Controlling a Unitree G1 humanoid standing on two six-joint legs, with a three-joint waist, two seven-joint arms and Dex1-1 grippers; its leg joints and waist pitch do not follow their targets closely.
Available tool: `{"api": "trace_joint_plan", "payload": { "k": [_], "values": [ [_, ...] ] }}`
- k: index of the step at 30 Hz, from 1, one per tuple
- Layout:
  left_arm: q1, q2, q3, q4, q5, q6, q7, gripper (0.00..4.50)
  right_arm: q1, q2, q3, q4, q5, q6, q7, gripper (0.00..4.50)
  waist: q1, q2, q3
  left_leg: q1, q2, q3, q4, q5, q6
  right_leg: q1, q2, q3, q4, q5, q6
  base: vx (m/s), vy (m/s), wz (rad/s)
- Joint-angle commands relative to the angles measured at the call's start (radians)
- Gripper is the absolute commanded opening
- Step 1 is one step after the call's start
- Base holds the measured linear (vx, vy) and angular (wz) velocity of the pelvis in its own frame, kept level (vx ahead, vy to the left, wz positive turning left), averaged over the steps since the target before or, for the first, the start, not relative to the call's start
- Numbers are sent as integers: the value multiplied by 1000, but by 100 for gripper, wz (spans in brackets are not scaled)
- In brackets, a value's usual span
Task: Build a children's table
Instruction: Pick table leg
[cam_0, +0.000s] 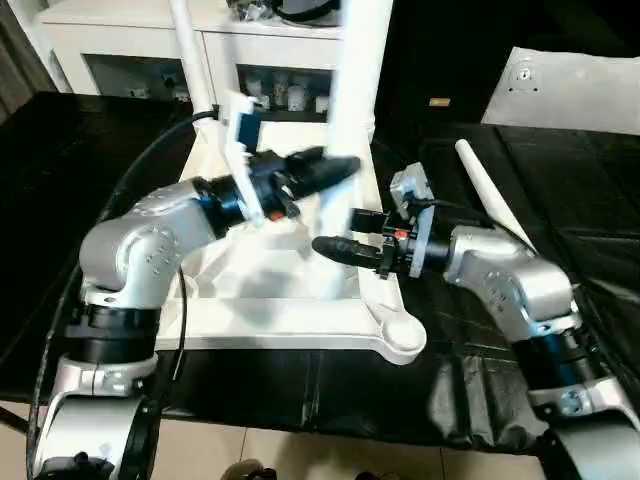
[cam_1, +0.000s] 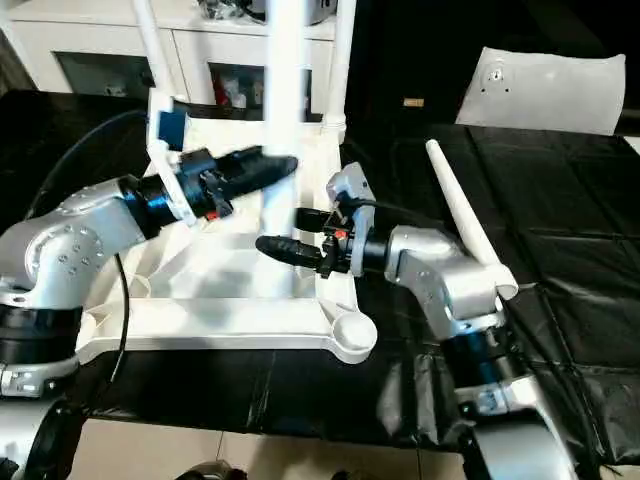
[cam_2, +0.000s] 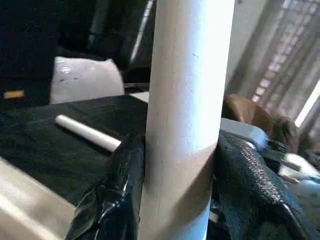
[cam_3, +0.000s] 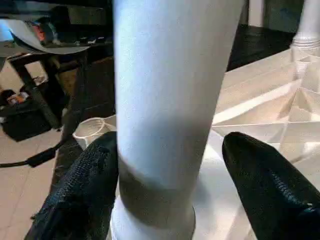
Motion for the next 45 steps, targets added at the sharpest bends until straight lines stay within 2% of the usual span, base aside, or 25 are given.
{"api": "trace_joint_plan", "payload": {
  "k": [1,3,8,10,15,16,18,20,25,30,31,32,33,35,38,39,41,45],
  "values": [
    [-2,9,-30,-42,17,-29,-31,182,-19,-19,10,-1,9,19,35,342,2,-10,-77,13,85,-35,-67,-67,49,59,-121,86,-65,-293,-83,0,0,0],
    [-3,8,-41,-49,23,-37,-39,182,-19,-21,15,-1,12,26,44,342,1,-15,-76,13,85,-35,-68,-70,46,59,-120,87,-66,-295,-81,0,0,0],
    [-3,7,-68,-63,40,-53,-46,182,-20,-18,23,9,13,29,56,342,1,-15,-77,12,84,-34,-67,-69,41,61,-121,87,-65,-299,-81,0,0,0],
    [-3,7,-70,-65,41,-55,-47,182,-21,-15,22,11,11,30,57,306,0,-15,-77,11,83,-34,-66,-66,42,61,-120,86,-65,-298,-81,0,0,0],
    [-5,5,-75,-69,46,-55,-49,182,-22,-9,19,24,5,17,56,287,1,-15,-78,12,84,-34,-66,-65,43,60,-120,86,-63,-285,-91,0,0,0],
    [-5,7,-77,-69,46,-57,-51,182,-20,-8,19,22,5,18,57,262,1,-14,-78,12,84,-34,-66,-64,43,61,-121,86,-63,-285,-91,0,0,0],
    [-6,9,-84,-67,53,-65,-55,182,-13,-9,25,13,5,19,66,256,0,-16,-77,11,84,-34,-66,-66,43,61,-120,86,-63,-287,-87,0,0,0],
    [-6,10,-91,-66,58,-68,-58,182,-10,-10,28,9,4,20,70,230,1,-15,-77,11,84,-34,-66,-67,43,61,-121,86,-65,-295,-84,0,0,0],
    [-13,12,-111,-67,72,-74,-69,182,-6,-9,31,10,2,18,76,199,1,-14,-78,11,84,-35,-66,-64,43,60,-120,86,-64,-291,-84,0,0,0],
    [-16,30,-146,-89,97,-77,-83,182,-4,-5,33,13,-2,15,76,192,1,-13,-78,12,86,-36,-67,-68,41,60,-120,86,-62,-285,-88,0,0,0],
    [-15,35,-154,-101,83,-54,-96,182,-2,-4,33,13,-2,14,75,192,1,-12,-78,12,86,-36,-67,-67,38,60,-121,86,-60,-281,-92,0,0,0],
    [-14,34,-153,-116,66,-36,-100,237,-1,-3,34,13,-3,13,73,192,0,-12,-78,12,86,-35,-67,-67,38,60,-121,87,-60,-278,-95,0,0,0],
    [-14,22,-140,-127,39,-17,-95,251,1,0,34,13,-4,11,71,192,0,-12,-78,12,86,-35,-66,-68,38,60,-121,87,-61,-279,-96,0,0,0],
    [-19,-7,-109,-146,-13,13,-72,250,6,5,32,10,-4,10,64,192,1,-11,-78,11,86,-35,-66,-68,34,61,-122,87,-60,-275,-103,0,0,0],
    [-24,-40,-76,-147,-68,41,-50,287,13,11,30,4,-3,11,56,191,3,-10,-78,13,87,-35,-65,-75,32,60,-121,86,-62,-272,-110,0,0,0],
    [-25,-58,-60,-143,-92,58,-30,294,17,12,32,3,-5,9,55,191,4,-6,-78,12,86,-35,-65,-77,32,61,-121,86,-62,-271,-110,0,0,0],
    [-25,-101,-29,-136,-150,81,4,295,22,19,27,0,-4,15,42,191,4,-6,-78,9,85,-35,-64,-82,30,64,-122,85,-62,-262,-121,0,0,0],
    [-26,-181,31,-125,-260,104,67,338,30,34,12,0,-5,18,5,191,4,-5,-79,8,83,-35,-62,-87,33,65,-119,83,-65,-271,-114,0,0,0]
  ]
}}
